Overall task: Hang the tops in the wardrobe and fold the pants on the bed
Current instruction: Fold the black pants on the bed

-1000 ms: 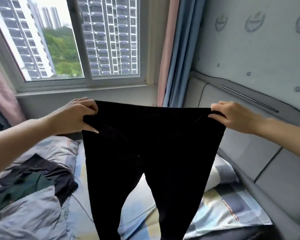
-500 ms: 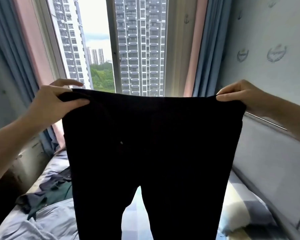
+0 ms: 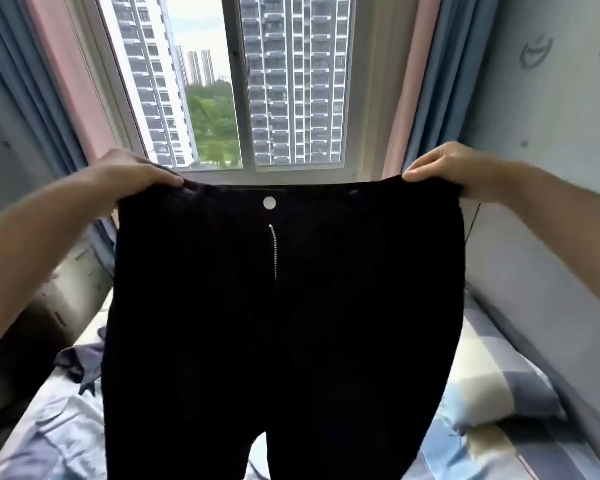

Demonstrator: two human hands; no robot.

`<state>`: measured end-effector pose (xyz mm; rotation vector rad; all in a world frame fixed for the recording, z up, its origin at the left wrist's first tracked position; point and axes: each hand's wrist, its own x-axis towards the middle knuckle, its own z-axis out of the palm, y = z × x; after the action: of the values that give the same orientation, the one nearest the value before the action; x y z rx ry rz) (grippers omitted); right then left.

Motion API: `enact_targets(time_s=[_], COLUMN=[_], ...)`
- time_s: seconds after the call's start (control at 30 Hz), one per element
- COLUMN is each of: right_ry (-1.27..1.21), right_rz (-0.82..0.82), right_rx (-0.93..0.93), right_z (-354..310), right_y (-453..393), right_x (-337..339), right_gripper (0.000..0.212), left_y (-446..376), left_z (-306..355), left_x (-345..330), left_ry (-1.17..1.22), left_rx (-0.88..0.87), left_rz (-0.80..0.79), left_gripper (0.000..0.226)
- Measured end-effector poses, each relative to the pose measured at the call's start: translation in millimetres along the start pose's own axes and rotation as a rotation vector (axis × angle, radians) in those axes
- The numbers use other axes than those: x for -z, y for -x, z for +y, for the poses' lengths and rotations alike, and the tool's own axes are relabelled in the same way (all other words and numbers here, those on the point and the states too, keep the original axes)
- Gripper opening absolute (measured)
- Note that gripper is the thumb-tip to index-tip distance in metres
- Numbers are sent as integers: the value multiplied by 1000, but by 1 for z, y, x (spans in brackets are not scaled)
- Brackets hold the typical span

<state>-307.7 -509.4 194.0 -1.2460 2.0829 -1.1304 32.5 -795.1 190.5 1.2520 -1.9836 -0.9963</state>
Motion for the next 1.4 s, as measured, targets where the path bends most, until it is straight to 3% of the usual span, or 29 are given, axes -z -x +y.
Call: enact_targets(time_s=[0.17,0.27,0.4,0.47,0.6,0.67,0.77,0.87,0.93,1.0,1.07,1.13,1.2,1.27,1.4], right_ry=[477,623,645,678,549,541,610,778,806,881,922,950,959,896,667], right_rz=[15,-128,-299,-451,-703,-697,-480,-137,53,127,108,59,-96,-295,-397], right_rx=[-1,-48,-182,-233,-376,-374,-259,-116,-80,-83,-115,-161,-237,-366,-680], right_z=[134,220,301,326,342,339,340,347,355,371,394,451,522,595,702], right_y=[-64,-89,-97,-97,-106,-132,-212,-322,-401,-462,-486,-477,-431,-372,-267], right_x=[-109,-182,-253,-280,-308,-309,-301,-292,-288,-299,-328,-379,-443,-497,-557], right_gripper=[14,16,10,10,11,10,12,22,38,67,80,70,51,46,46], left_y=[-54,-66,-72,-77,-96,-116,-190,-295,-366,-405,-409,-382,-321,-251,-126], left_z=[-157,-268,-373,-409,-454,-449,-429,-408,-401,-402,-423,-487,-566,-638,-719], left_x=[-111,-164,-200,-212,-223,-225,-240,-272,-301,-337,-375,-428,-473,-504,-543], left_ry=[-201,-296,-389,-428,-531,-524,-430,-282,-311,-388,-503,-625,-743,-785,-675], left_rx=[65,106,107,129,309,363,323,133,-3,-57,-30,53,128,164,305], left_rz=[-155,-279,-490,-685,-1098,-1165,-958,-477,-43,129,40,-139,-363,-567,-883], left_gripper=[25,38,47,52,45,39,30,19,42,67,84,87,81,74,71])
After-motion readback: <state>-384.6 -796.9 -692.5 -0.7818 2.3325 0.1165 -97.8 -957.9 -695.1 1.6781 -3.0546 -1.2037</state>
